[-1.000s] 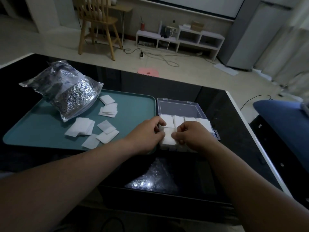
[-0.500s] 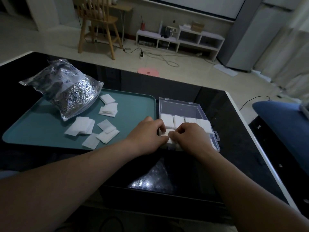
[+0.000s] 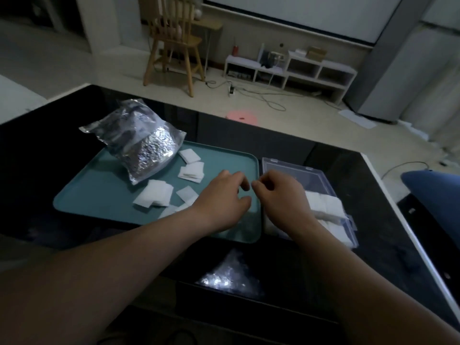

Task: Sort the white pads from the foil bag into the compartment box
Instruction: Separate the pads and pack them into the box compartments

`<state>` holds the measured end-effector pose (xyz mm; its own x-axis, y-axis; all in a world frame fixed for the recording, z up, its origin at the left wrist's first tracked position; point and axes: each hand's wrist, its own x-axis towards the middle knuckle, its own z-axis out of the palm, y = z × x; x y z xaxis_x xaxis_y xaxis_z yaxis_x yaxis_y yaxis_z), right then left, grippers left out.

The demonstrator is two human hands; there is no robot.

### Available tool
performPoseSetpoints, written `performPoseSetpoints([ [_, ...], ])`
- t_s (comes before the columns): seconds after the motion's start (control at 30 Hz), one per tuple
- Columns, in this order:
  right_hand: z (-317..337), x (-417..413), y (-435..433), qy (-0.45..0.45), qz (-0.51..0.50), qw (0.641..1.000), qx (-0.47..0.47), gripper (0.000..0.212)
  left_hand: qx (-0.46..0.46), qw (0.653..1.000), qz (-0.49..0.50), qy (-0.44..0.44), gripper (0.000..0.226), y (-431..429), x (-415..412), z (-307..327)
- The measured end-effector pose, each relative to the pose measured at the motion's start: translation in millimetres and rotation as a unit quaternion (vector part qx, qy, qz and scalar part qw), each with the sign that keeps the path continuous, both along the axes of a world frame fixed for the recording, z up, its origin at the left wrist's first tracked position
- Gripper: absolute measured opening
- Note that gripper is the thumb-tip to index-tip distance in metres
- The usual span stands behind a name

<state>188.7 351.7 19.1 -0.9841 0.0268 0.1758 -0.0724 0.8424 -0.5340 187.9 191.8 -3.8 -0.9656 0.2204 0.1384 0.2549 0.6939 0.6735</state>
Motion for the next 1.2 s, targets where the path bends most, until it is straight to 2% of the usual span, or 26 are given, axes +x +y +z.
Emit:
performPoseSetpoints([
  [0.1, 0.9, -17.8, -36.9, -0.014, 0.06, 0.998, 0.006, 0.01, -0.092, 0.995, 0.035, -0.002, 0.025, -41.7, -5.2, 1.1],
  [0.13, -1.1, -25.3, -48.3, -0.029, 0.081, 0.996, 0.012, 0.013, -0.14, 0.989, 0.046, -0.004, 0.028, -55.8, -6.6, 2.1],
  [0.27, -14.3, -70.1, -95.2, -0.088, 0.121, 0.987, 0.062, 0.043, -0.273, 0.957, 0.085, -0.041, 0.041, -108.2, -8.9, 2.3],
  [0.4, -23.0, -118.4, -136.6, -0.121, 0.112, 0.981, 0.1, 0.07, -0.337, 0.933, 0.109, -0.068, 0.045, -127.7, -5.5, -1.7],
  [0.47, -29.8, -135.1, -152.2, -0.118, 0.105, 0.979, 0.131, 0.077, -0.339, 0.93, 0.116, -0.079, 0.049, -128.6, -5.6, -1.3],
  [0.5, -33.1, -140.8, -156.9, -0.109, 0.105, 0.976, 0.154, 0.075, -0.337, 0.93, 0.116, -0.086, 0.05, -127.4, -6.4, -0.7],
  [0.57, -36.8, -147.6, -160.2, -0.083, 0.111, 0.971, 0.192, 0.055, -0.339, 0.929, 0.111, -0.095, 0.048, -125.6, -8.3, -0.2],
  [0.63, -36.9, -147.3, -157.5, -0.072, 0.124, 0.969, 0.201, 0.03, -0.327, 0.934, 0.098, -0.103, 0.043, -125.9, -9.0, -3.0],
  [0.67, -36.0, -143.4, -152.8, -0.073, 0.129, 0.968, 0.205, 0.025, -0.312, 0.94, 0.088, -0.102, 0.041, -126.2, -9.3, -5.2],
  [0.8, -34.8, -111.1, -119.1, -0.084, 0.118, 0.969, 0.199, 0.034, -0.238, 0.966, 0.049, -0.084, 0.048, -125.2, -11.5, -13.5],
  [0.9, -34.7, -87.1, -88.9, -0.104, 0.094, 0.975, 0.172, 0.019, -0.183, 0.979, 0.035, -0.086, 0.056, -119.8, -14.9, -15.3],
  [1.07, -18.4, -56.9, -55.4, -0.092, 0.036, 0.993, 0.061, 0.01, -0.102, 0.992, 0.037, -0.062, 0.054, -113.7, -18.7, -14.8],
  [1.13, -9.6, -46.5, -50.9, -0.091, 0.014, 0.995, -0.045, 0.012, -0.045, 0.997, 0.051, -0.045, 0.054, -113.9, -18.9, -11.0],
  [1.2, 0.3, -33.3, -52.1, -0.105, -0.005, 0.979, -0.173, 0.013, 0.061, 0.994, 0.078, -0.045, 0.047, -109.6, -17.0, -2.4],
])
